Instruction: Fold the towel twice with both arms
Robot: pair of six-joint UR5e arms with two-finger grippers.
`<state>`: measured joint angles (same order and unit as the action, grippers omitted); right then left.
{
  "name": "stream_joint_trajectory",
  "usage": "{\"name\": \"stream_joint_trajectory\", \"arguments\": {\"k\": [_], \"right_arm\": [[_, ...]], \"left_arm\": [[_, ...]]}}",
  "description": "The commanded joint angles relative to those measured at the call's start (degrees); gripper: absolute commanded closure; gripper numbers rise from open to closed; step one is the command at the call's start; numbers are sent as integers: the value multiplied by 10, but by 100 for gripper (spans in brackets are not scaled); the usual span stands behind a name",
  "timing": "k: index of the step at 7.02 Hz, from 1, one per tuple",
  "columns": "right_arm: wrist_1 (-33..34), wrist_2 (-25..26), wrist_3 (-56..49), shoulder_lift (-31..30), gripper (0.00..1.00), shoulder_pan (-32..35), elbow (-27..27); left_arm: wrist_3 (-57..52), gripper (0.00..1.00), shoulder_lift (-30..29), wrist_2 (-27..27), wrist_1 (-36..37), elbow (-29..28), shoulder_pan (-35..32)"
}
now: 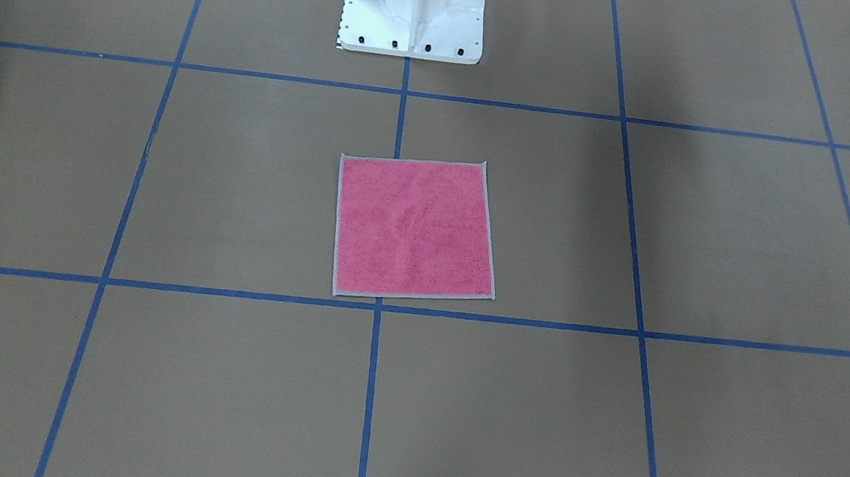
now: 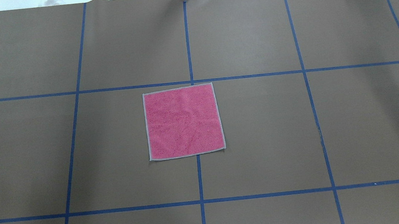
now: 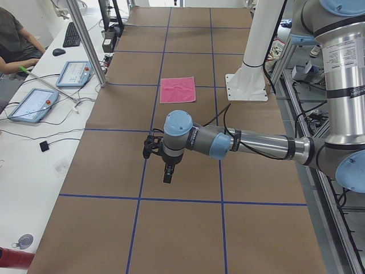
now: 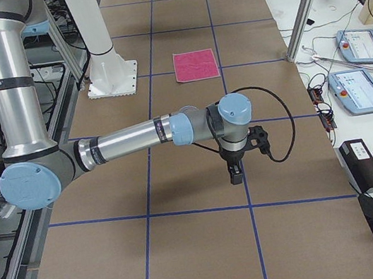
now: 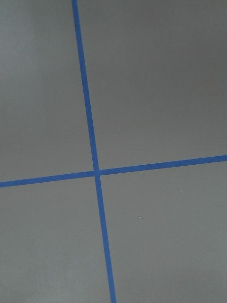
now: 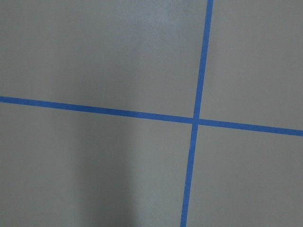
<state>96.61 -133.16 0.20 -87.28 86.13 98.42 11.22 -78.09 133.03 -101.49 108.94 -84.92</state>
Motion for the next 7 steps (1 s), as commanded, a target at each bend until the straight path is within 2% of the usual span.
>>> {"name": "stream_joint_trajectory", "arguments": {"k": [1, 3, 5, 6, 7], "right_arm": [[0, -9, 1, -6, 0, 0, 1], [1, -26, 2, -6, 0, -4, 14], [-1, -97, 40, -7, 0, -6, 17], [-10, -97, 91, -5, 0, -31, 33], [-48, -98, 162, -6, 0, -46, 35]], "left_arm": [[13, 1, 10, 33, 7, 10, -1], [42, 0, 16, 48, 4, 10, -1], [59, 0, 17, 49, 3, 20, 3], [107, 0, 15, 60, 1, 34, 7], [227, 0, 4, 68, -18, 49, 22]]}}
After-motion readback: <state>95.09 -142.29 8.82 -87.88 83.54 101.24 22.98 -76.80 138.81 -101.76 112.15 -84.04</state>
